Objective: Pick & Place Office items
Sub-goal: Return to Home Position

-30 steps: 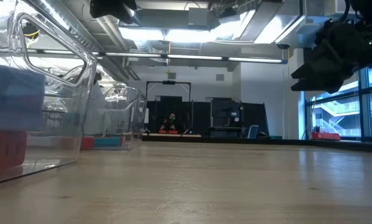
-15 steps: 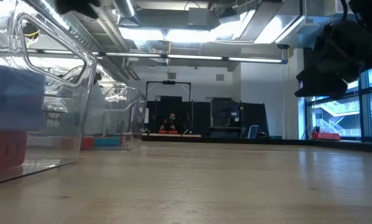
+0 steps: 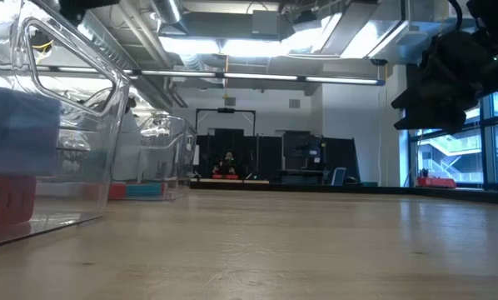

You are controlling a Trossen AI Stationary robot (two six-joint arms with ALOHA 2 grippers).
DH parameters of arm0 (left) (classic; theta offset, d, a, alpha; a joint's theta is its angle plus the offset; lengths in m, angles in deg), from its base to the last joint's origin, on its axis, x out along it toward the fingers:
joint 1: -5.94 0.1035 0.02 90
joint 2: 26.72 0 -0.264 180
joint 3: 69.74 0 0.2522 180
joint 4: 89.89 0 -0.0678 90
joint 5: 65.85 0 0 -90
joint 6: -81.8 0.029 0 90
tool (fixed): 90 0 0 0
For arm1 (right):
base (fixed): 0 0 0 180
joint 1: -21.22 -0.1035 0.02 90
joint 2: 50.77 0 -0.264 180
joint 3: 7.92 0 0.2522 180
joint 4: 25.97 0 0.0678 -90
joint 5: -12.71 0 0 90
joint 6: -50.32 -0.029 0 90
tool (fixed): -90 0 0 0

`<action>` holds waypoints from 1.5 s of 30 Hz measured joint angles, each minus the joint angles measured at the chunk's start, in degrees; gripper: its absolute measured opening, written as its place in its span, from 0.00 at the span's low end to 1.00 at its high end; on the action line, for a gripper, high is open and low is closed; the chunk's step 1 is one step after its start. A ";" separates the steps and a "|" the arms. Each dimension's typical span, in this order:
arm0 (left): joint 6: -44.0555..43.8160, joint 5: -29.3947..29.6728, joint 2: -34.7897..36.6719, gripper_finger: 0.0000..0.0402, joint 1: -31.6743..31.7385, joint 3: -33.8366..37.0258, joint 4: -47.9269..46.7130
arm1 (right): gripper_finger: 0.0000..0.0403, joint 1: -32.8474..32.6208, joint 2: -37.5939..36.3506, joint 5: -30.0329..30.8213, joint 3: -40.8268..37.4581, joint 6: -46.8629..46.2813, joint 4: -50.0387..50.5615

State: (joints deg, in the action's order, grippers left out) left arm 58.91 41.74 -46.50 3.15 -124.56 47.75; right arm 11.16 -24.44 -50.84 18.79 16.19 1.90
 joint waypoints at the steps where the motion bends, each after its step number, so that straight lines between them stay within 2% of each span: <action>1: 1.06 -0.50 0.51 0.44 0.00 1.90 3.14 | 0.80 0.01 0.00 0.10 0.00 0.02 0.00; 6: 3.36 -0.77 1.12 0.44 0.00 10.54 14.98 | 0.80 0.00 0.00 0.12 0.00 0.03 0.00; 13: 2.71 -0.59 1.16 0.44 0.02 19.39 26.02 | 0.80 0.00 0.00 0.12 0.00 0.44 0.04; 20: -2.09 -0.88 1.82 0.45 2.35 26.44 29.28 | 0.80 0.02 0.00 0.12 0.00 1.88 0.09; 26: -2.88 -4.59 3.25 0.45 4.90 32.03 38.94 | 0.80 0.00 0.00 0.12 0.00 2.01 0.30; 32: -2.12 -5.54 3.83 0.45 7.23 33.35 40.70 | 0.80 0.00 0.00 0.12 0.00 2.02 0.52; 35: -1.00 -2.13 3.81 0.45 8.27 33.35 40.35 | 0.80 0.00 0.00 0.12 0.00 3.12 0.52; 41: -0.91 13.17 3.82 0.45 10.01 33.35 35.87 | 0.80 0.00 0.00 0.12 0.00 3.50 0.55; 43: -0.91 15.48 3.81 0.45 10.52 33.35 34.00 | 0.80 0.00 0.00 1.04 0.00 3.52 0.68; 45: -0.91 15.93 3.81 0.45 10.93 33.35 32.95 | 0.80 0.00 0.00 4.61 0.00 2.56 1.40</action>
State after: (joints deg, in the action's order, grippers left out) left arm 58.01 57.66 -42.69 14.08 -91.21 80.70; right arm 11.16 -24.44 -46.23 18.79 18.76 3.29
